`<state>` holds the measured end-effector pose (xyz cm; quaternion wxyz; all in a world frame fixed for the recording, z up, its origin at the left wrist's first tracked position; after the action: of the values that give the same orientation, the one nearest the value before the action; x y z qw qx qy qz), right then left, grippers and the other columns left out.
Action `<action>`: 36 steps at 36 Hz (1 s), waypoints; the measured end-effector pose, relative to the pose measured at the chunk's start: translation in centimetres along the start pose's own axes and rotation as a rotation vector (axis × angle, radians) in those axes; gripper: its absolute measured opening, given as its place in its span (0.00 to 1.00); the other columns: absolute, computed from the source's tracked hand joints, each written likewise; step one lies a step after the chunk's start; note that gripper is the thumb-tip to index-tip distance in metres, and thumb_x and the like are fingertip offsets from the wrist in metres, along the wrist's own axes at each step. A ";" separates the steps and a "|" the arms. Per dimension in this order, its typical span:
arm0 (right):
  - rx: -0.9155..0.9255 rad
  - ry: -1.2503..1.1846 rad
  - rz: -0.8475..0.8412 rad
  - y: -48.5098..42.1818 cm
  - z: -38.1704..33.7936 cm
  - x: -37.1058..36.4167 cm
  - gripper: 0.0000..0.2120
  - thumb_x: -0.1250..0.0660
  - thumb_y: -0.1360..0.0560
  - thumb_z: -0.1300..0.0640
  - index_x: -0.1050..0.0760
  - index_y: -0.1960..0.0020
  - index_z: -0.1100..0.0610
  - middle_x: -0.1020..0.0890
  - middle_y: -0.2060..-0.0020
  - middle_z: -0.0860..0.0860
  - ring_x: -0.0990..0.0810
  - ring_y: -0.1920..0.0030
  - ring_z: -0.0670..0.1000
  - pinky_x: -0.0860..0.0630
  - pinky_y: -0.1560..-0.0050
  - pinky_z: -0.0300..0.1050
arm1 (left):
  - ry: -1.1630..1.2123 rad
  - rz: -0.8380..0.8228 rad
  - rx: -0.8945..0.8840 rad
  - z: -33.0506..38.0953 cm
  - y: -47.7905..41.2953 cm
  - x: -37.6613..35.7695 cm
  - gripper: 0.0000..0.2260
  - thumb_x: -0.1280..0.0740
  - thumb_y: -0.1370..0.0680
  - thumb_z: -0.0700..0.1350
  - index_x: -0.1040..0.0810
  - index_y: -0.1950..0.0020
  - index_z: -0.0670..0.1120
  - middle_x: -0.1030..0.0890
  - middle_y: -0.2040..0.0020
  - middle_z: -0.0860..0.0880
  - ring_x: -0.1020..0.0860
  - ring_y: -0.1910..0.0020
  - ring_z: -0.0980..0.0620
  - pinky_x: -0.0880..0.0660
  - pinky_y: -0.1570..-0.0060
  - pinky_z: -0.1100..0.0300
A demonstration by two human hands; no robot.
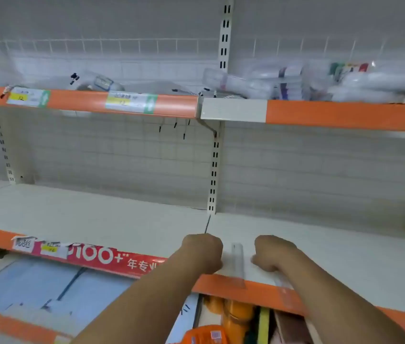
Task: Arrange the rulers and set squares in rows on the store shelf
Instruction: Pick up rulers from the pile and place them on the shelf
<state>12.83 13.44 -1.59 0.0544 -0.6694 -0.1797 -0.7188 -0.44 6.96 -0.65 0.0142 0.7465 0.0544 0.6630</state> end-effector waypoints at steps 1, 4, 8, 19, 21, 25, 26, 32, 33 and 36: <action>0.000 0.009 0.000 0.0 0.6 -0.3 0.10 0.41 0.22 0.58 0.33 0.63 0.54 0.28 0.65 0.48 0.30 0.66 0.49 0.36 0.68 0.40 | 0.000 -0.012 -0.004 0.7 -0.2 -0.1 0.12 0.40 0.20 0.48 0.25 0.42 0.43 0.25 0.52 0.46 0.25 0.54 0.47 0.32 0.58 0.56; -0.076 -0.021 0.013 0.3 3.1 -1.0 0.06 0.40 0.23 0.57 0.30 0.58 0.54 0.27 0.62 0.48 0.27 0.60 0.50 0.35 0.67 0.40 | 0.011 -0.023 0.004 2.5 -1.3 -0.6 0.12 0.40 0.20 0.49 0.26 0.41 0.44 0.22 0.45 0.46 0.23 0.46 0.46 0.30 0.55 0.56; -0.133 -0.102 0.042 0.9 5.0 -1.9 0.11 0.40 0.23 0.55 0.34 0.64 0.52 0.29 0.65 0.46 0.26 0.58 0.51 0.32 0.63 0.40 | 0.029 -0.018 0.041 4.3 -2.1 -1.1 0.13 0.41 0.19 0.46 0.28 0.37 0.44 0.23 0.40 0.46 0.23 0.42 0.45 0.28 0.49 0.55; -0.123 -0.226 0.047 0.6 5.3 -3.1 0.16 0.37 0.26 0.54 0.30 0.39 0.55 0.29 0.67 0.47 0.25 0.58 0.52 0.29 0.58 0.41 | 0.166 -0.093 0.156 5.4 -4.1 -2.8 0.17 0.39 0.23 0.47 0.30 0.35 0.45 0.22 0.43 0.47 0.22 0.45 0.47 0.25 0.50 0.56; -0.125 -0.242 0.056 0.5 5.2 -3.1 0.20 0.38 0.27 0.57 0.31 0.35 0.57 0.28 0.67 0.48 0.24 0.58 0.52 0.28 0.59 0.41 | 0.150 -0.094 0.174 5.4 -4.2 -2.9 0.19 0.38 0.24 0.45 0.32 0.33 0.45 0.22 0.44 0.48 0.22 0.45 0.47 0.25 0.51 0.56; -0.115 -0.242 0.105 0.4 5.1 -3.2 0.20 0.39 0.25 0.56 0.31 0.34 0.58 0.26 0.59 0.50 0.27 0.57 0.52 0.31 0.60 0.40 | 0.147 -0.079 0.213 5.2 -4.3 -2.9 0.16 0.38 0.24 0.42 0.30 0.35 0.45 0.21 0.45 0.48 0.21 0.47 0.48 0.26 0.53 0.58; -0.113 -0.243 0.111 0.4 5.1 -3.2 0.19 0.38 0.25 0.56 0.30 0.34 0.58 0.26 0.58 0.50 0.27 0.57 0.52 0.31 0.61 0.40 | 0.156 -0.073 0.221 5.1 -4.2 -2.9 0.15 0.38 0.24 0.42 0.28 0.37 0.46 0.21 0.46 0.49 0.21 0.47 0.48 0.26 0.54 0.59; -0.117 -0.267 0.117 0.2 5.0 -3.5 0.18 0.38 0.26 0.58 0.29 0.37 0.57 0.31 0.68 0.48 0.25 0.58 0.52 0.37 0.72 0.38 | 0.193 -0.040 0.228 5.0 -3.8 -2.7 0.16 0.39 0.24 0.40 0.31 0.36 0.46 0.21 0.46 0.47 0.21 0.47 0.48 0.24 0.49 0.58; -0.109 -0.266 0.112 0.2 4.9 -3.5 0.21 0.38 0.26 0.59 0.31 0.34 0.56 0.31 0.68 0.48 0.26 0.59 0.52 0.37 0.72 0.38 | 0.192 -0.029 0.228 4.9 -3.8 -2.6 0.17 0.40 0.24 0.40 0.31 0.36 0.46 0.22 0.45 0.47 0.21 0.47 0.48 0.24 0.50 0.58; -0.077 -0.274 0.125 0.3 4.7 -3.0 0.13 0.38 0.26 0.59 0.35 0.44 0.48 0.33 0.68 0.48 0.27 0.59 0.52 0.38 0.72 0.38 | 0.198 0.005 0.246 4.3 -3.5 -2.4 0.15 0.40 0.24 0.40 0.30 0.37 0.45 0.21 0.46 0.47 0.22 0.50 0.48 0.26 0.55 0.59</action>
<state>17.63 14.23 -4.27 0.0485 -0.7726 -0.1160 -0.6223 3.36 10.41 -3.87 -0.0844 0.6738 0.1344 0.7217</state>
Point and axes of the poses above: each hand's wrist, its own y-axis away from the middle knuckle, its own x-axis out of the back of the hand, z = x × y, the point moved 7 cm from there along -y, towards the middle knuckle
